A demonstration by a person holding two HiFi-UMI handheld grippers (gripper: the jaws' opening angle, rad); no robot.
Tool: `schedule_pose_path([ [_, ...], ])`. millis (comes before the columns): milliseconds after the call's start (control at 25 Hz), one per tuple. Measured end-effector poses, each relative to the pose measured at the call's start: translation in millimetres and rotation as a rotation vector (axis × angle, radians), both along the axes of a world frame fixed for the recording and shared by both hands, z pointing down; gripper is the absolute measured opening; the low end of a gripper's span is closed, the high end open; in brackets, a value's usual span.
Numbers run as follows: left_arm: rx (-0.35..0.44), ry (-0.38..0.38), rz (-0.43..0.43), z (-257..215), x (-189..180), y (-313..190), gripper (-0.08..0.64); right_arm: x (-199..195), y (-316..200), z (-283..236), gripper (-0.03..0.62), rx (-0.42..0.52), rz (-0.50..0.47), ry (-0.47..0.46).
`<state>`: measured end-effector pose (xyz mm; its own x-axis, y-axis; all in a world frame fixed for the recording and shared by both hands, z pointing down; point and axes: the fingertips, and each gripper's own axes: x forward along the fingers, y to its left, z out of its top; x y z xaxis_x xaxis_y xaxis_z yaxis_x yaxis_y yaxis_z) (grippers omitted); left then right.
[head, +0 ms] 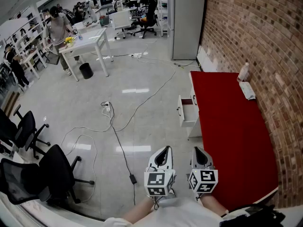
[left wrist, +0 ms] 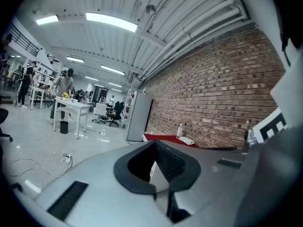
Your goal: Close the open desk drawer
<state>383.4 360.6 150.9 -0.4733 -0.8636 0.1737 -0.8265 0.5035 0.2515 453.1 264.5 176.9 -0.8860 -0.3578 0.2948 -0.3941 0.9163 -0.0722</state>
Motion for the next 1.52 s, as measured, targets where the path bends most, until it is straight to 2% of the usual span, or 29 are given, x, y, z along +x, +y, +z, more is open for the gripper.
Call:
schedule_pose_path([
  [360, -0.019, -0.007, -0.002, 11, -5, -3, 0.008, -5, -3, 5, -0.002, -0.002, -0.006, -0.006],
  [600, -0.029, -0.014, -0.008, 13, -14, -13, 0.008, -10, -14, 9, -0.002, -0.042, -0.001, -0.020],
  [1160, -0.043, -0.003, -0.044, 21, -37, -46, 0.008, -22, -73, 26, -0.002, -0.063, 0.034, 0.013],
  [1520, -0.054, 0.032, -0.045, 36, -74, -68, 0.008, -53, -97, 41, -0.002, -0.064, 0.052, 0.056],
])
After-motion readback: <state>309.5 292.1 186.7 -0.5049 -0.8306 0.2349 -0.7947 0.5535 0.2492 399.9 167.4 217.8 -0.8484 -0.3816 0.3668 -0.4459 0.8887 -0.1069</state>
